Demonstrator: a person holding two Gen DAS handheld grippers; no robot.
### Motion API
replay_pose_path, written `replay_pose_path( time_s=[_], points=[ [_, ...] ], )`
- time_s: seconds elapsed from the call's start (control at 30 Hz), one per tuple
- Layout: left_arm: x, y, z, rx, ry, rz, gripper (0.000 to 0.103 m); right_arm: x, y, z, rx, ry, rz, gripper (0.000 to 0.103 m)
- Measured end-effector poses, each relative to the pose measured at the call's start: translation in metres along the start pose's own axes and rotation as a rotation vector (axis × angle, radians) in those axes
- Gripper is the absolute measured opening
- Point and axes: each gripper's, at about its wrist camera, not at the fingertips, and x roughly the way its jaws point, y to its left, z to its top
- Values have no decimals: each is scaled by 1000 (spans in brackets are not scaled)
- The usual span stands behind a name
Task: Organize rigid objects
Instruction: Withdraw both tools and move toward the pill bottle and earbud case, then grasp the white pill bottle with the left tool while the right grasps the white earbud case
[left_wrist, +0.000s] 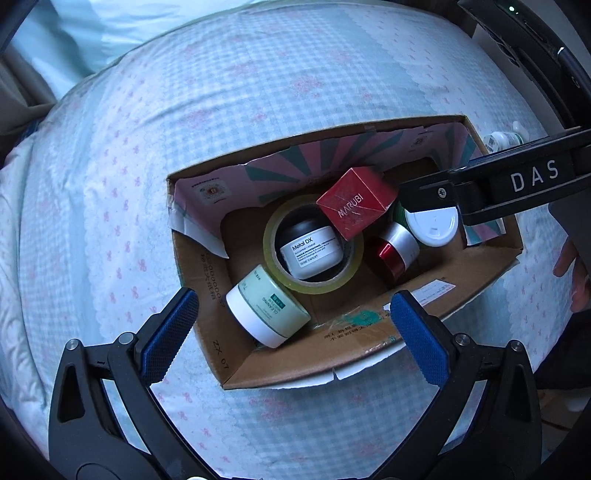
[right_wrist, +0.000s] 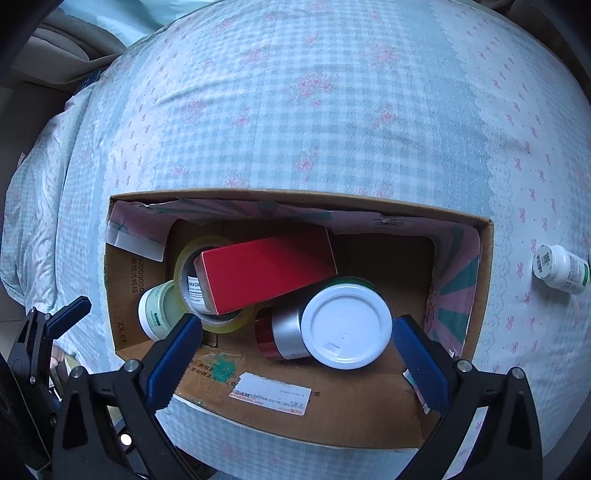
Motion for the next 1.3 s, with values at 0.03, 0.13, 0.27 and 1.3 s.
replay_pose_path(
  time_s=[0.03, 0.13, 0.27, 1.3],
  points=[
    [-3, 0, -1, -3, -4, 2, 103, -3, 0, -1, -2, -3, -1, 103],
    [-13, 2, -1, -10, -16, 6, 103, -12, 2, -4, -7, -15, -3, 103],
    [-29, 2, -1, -22, -38, 15, 103, -25, 5, -8, -16, -30, -9, 103],
    [-194, -185, 67, 38, -292, -4, 103, -283, -160, -133, -26, -428, -278, 103]
  ],
)
